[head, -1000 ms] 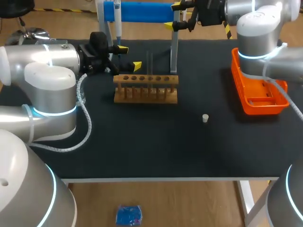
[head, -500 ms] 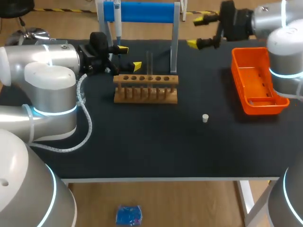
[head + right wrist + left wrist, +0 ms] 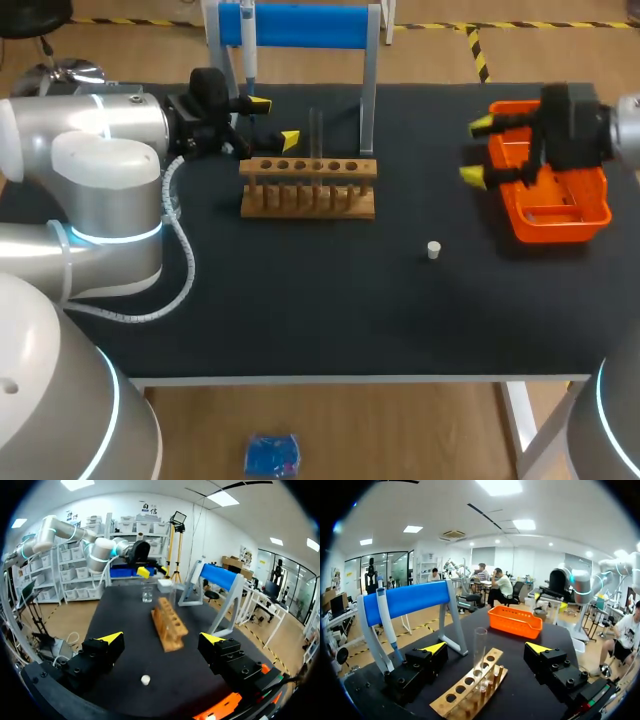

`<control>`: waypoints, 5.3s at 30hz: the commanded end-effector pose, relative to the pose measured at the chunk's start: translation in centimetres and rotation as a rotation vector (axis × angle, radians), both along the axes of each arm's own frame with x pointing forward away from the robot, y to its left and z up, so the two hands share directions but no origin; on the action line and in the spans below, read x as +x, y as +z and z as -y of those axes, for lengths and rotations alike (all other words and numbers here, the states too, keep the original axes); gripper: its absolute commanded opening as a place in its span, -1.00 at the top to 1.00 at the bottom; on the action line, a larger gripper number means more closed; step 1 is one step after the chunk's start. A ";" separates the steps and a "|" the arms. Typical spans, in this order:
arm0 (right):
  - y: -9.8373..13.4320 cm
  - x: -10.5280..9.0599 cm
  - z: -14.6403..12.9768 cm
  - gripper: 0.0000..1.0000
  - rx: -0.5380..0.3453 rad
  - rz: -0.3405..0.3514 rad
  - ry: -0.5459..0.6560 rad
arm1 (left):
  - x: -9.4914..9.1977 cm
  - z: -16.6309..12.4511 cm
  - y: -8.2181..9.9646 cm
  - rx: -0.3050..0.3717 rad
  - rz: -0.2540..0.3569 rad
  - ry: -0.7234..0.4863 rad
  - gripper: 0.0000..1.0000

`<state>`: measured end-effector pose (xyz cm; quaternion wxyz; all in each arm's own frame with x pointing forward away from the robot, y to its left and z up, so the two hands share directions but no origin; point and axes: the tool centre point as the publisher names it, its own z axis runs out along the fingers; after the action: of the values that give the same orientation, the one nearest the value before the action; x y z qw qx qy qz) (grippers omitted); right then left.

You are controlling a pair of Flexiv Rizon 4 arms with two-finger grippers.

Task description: Invert the test tube, pick up the pipette, mount the tip to pipette, aspirate from beaker and dispense into the tube, eject the tip, return the pipette, and cap with the stopper.

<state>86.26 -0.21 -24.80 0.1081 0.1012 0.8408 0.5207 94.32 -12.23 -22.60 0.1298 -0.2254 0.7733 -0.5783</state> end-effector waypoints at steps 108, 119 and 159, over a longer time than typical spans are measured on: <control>-18.4 -1.3 -3.5 1.00 -0.131 -0.097 -0.117 | 0.0 0.1 -0.2 -0.005 0.006 0.005 -1.00; -17.9 -1.2 -3.5 1.00 -0.124 -0.095 -0.121 | 0.0 0.1 -0.2 -0.005 0.006 0.005 -1.00; 5.4 5.0 -13.1 1.00 -0.111 -0.053 0.017 | 0.0 0.1 -0.2 -0.005 0.006 0.005 -1.00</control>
<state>89.97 11.52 -19.89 0.0995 0.1061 0.8600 0.4891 94.33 -12.23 -22.60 0.1297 -0.2253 0.7733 -0.5784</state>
